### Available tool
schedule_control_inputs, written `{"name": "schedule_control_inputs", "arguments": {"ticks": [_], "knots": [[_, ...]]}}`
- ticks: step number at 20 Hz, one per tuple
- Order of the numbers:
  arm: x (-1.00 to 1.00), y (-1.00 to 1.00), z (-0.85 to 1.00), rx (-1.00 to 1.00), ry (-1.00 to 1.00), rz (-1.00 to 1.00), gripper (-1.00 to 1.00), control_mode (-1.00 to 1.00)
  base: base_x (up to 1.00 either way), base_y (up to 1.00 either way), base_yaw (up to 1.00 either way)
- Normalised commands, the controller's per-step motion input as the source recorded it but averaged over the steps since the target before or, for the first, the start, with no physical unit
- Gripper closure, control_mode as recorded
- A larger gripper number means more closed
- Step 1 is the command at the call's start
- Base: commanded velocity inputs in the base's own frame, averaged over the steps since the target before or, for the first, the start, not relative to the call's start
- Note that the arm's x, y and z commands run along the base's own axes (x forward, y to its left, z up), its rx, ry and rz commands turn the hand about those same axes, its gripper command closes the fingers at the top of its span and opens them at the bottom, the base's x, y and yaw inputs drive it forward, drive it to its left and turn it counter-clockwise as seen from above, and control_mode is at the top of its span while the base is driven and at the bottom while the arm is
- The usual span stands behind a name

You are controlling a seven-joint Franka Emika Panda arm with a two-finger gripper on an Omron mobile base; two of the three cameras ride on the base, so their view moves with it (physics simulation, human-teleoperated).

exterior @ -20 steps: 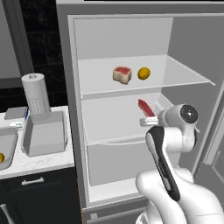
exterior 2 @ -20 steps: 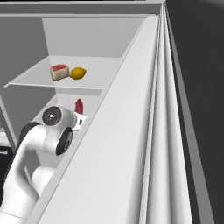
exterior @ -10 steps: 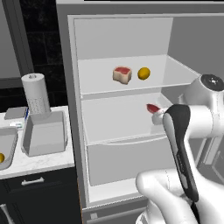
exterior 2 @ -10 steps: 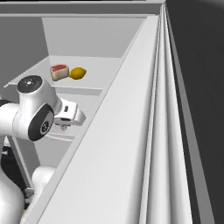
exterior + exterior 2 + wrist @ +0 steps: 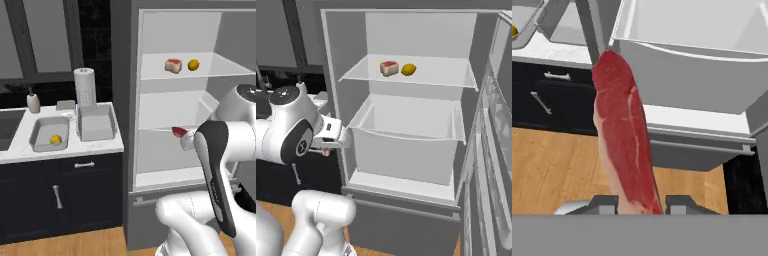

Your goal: Place one lemon and one steak in each tupperware on the nearby counter, to pack two identical lunches.

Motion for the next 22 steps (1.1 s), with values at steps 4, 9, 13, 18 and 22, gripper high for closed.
{"name": "schedule_control_inputs", "arguments": {"ticks": [4,9,13,18,22], "knots": [[0.0,0.0,0.0,0.0,0.0,0.0,1.0,1.0,-0.01,1.0,0.21],[0.0,0.0,0.0,0.0,0.0,0.0,1.0,1.0,0.24,1.0,0.13],[0.0,0.0,0.0,0.0,0.0,0.0,1.0,1.0,0.94,1.0,0.0],[0.0,0.0,0.0,0.0,0.0,0.0,1.0,1.0,1.0,0.82,-0.06],[0.0,0.0,0.0,0.0,0.0,0.0,1.0,1.0,0.9,-0.02,-0.11]]}}
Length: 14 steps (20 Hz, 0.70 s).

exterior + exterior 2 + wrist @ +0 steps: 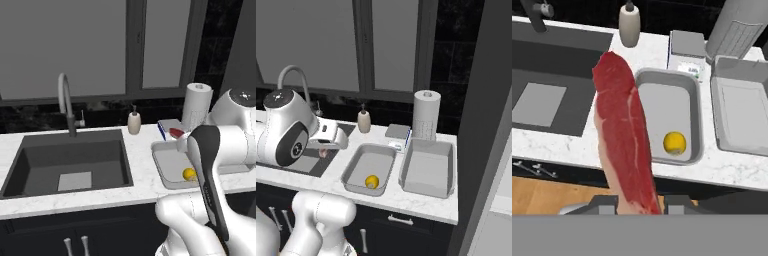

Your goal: Place one lemon and one steak in each tupperware on the nearby counter, to pack two identical lunches.

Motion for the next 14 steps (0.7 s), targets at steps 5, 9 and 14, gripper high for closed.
{"name": "schedule_control_inputs", "arguments": {"ticks": [5,9,14], "knots": [[0.52,-0.17,-0.37,0.0,0.09,-0.09,1.0,-1.0,0.13,-0.12,-0.03],[0.24,0.01,-0.75,0.0,0.11,-0.1,1.0,-1.0,0.0,0.0,0.0],[0.0,0.0,-0.97,0.0,0.1,-0.1,1.0,-1.0,0.0,0.0,0.0]]}}
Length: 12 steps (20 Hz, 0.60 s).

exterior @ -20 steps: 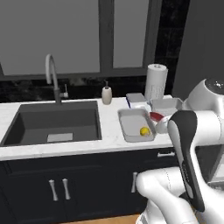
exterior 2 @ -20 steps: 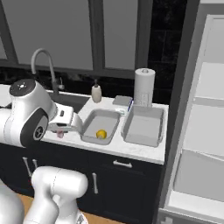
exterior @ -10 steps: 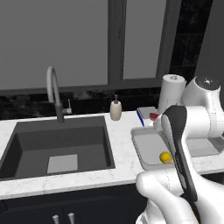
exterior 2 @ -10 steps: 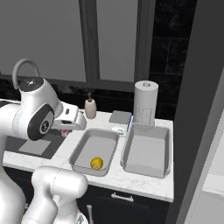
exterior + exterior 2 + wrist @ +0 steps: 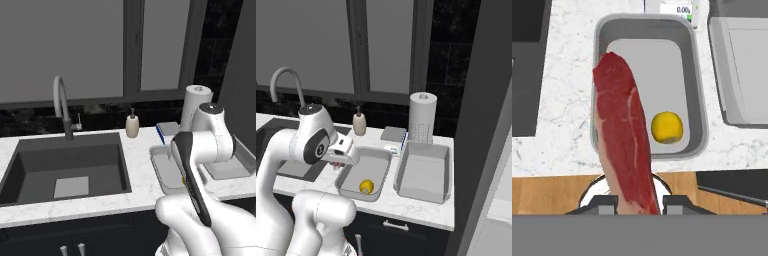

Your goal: Place one lemon and one steak in each tupperware on the nearby counter, to pack two identical lunches.

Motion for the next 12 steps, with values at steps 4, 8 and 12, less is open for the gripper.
{"name": "schedule_control_inputs", "arguments": {"ticks": [4,8,12], "knots": [[0.44,0.0,-0.73,0.01,0.0,-0.08,1.0,-1.0,0.0,0.0,0.0],[0.99,0.0,-0.12,0.0,0.0,-0.05,1.0,-1.0,0.0,0.0,0.0],[0.77,-0.04,-0.43,0.01,0.02,0.0,1.0,-1.0,0.0,0.0,0.0]]}}
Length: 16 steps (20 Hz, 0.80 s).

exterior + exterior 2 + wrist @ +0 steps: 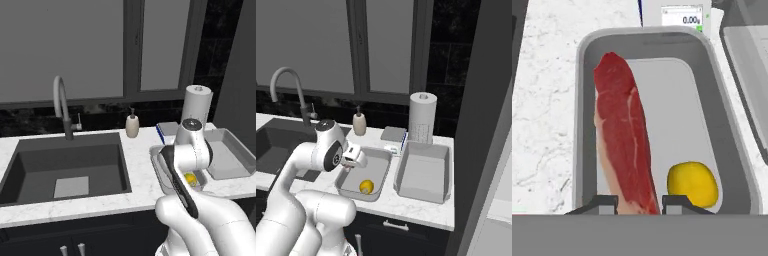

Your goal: Place one lemon and one steak in each tupperware on the nearby counter, to pack two identical lunches.

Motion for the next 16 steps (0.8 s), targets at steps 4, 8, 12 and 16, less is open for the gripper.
{"name": "schedule_control_inputs", "arguments": {"ticks": [4,8,12,16], "knots": [[0.46,-0.16,-0.74,0.06,0.06,0.0,1.0,-1.0,0.0,0.0,0.0],[0.24,-0.21,-0.5,0.03,0.03,0.0,-1.0,-1.0,0.0,0.0,0.0],[0.05,0.0,0.0,0.0,0.0,0.0,-1.0,-1.0,0.0,0.0,0.0],[-0.11,0.0,0.06,0.0,0.0,0.0,-1.0,-1.0,0.0,0.0,0.0]]}}
